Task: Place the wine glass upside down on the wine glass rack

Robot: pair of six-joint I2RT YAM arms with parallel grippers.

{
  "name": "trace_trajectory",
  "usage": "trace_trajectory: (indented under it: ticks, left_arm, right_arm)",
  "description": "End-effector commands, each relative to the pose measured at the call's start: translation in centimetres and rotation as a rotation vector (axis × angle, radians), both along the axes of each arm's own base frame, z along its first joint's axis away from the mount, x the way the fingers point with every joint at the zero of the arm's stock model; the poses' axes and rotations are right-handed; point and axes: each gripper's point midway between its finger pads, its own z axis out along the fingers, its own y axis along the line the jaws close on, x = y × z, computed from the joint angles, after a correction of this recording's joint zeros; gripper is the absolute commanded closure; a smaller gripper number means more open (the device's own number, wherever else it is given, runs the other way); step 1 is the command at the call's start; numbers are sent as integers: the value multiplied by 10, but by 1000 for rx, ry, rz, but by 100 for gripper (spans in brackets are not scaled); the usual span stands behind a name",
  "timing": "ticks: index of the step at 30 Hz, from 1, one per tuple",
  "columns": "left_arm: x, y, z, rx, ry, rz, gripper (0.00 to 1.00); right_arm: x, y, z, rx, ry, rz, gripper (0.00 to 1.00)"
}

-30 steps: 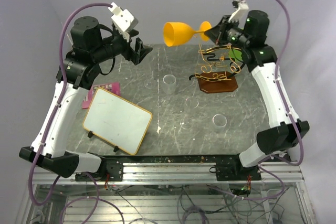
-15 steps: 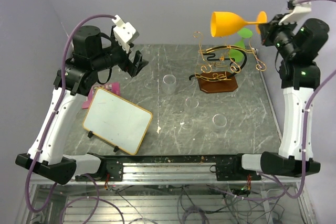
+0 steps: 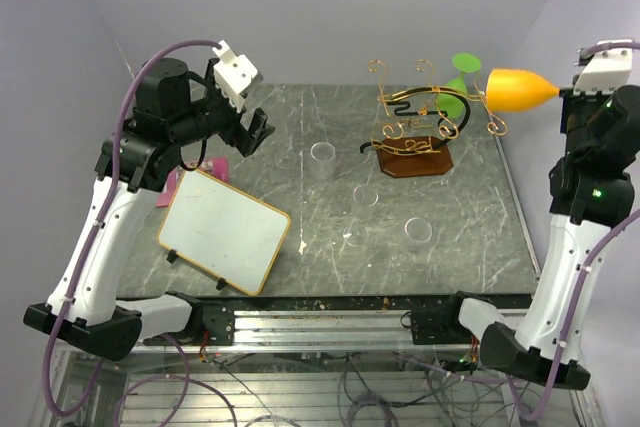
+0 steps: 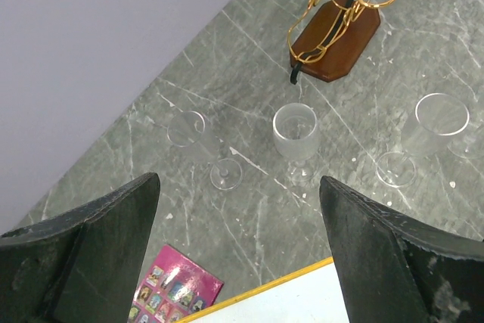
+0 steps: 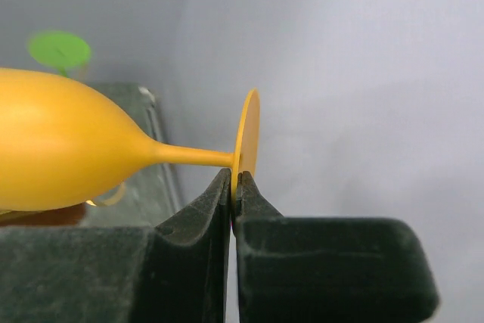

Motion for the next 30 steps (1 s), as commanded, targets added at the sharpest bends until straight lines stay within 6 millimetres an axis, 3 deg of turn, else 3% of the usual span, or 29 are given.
trace_trajectory:
  ticks: [1,8,14,21,30]
  left_arm:
    - [2,4,-7,30,8,18,3]
    - [7,3,-12,45,15,17,3]
    - [10,6,-16,63,12,28,3]
    - [10,7,-21,88,5,21,2]
    - [9,8,-19,94,0,19,2]
  right_arm:
    - [-25,-29,-32,-200,193,-132,100]
    - [-26,-18,-89,-368,447,10,100]
    - [-4,9,-123,-461,566,224,100]
    - [26,42,-133,-578,595,412,100]
    - [49,69,-132,-692,606,545,100]
